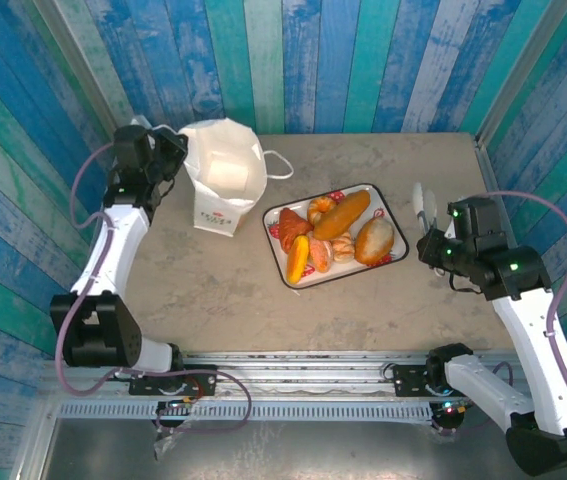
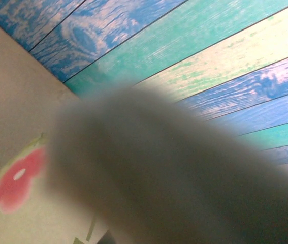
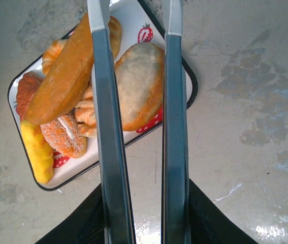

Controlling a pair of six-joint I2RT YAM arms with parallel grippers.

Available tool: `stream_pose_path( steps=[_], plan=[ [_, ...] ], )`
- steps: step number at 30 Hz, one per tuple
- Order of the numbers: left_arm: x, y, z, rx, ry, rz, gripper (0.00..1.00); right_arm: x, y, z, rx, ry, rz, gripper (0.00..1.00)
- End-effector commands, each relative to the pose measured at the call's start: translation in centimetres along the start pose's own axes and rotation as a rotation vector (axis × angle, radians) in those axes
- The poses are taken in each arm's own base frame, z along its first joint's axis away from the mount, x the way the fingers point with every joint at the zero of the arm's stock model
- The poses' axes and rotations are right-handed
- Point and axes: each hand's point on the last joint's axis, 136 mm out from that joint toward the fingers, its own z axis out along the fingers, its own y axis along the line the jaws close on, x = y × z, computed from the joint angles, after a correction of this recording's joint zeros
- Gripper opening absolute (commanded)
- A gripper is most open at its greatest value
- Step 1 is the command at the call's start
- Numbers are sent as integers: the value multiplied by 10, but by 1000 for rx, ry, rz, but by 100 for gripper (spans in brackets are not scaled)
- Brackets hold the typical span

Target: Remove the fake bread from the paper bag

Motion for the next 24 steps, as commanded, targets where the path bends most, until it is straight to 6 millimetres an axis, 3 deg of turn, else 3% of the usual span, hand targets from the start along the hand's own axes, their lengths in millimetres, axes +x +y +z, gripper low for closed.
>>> stream_pose_path(
  steps=[1,9,15,18,24],
  plan=[
    [3,22,19,-22,24,-41,0,-15,-1,0,18,-59,-20,36],
    [-8,43,46,-29,48,-79,1,-28,-17,29,119,-117,-80,36],
    [-8,45,62,-13,79,-86,6,-44,-29,71,160,-165,-123,36],
    [-6,46,62,-10,84,-88,16,-49,-39,94,177,-155,-118,36],
    [-8,39,54,5,74,-63,51,-52,-55,135,166,-94,-113,38]
  ],
)
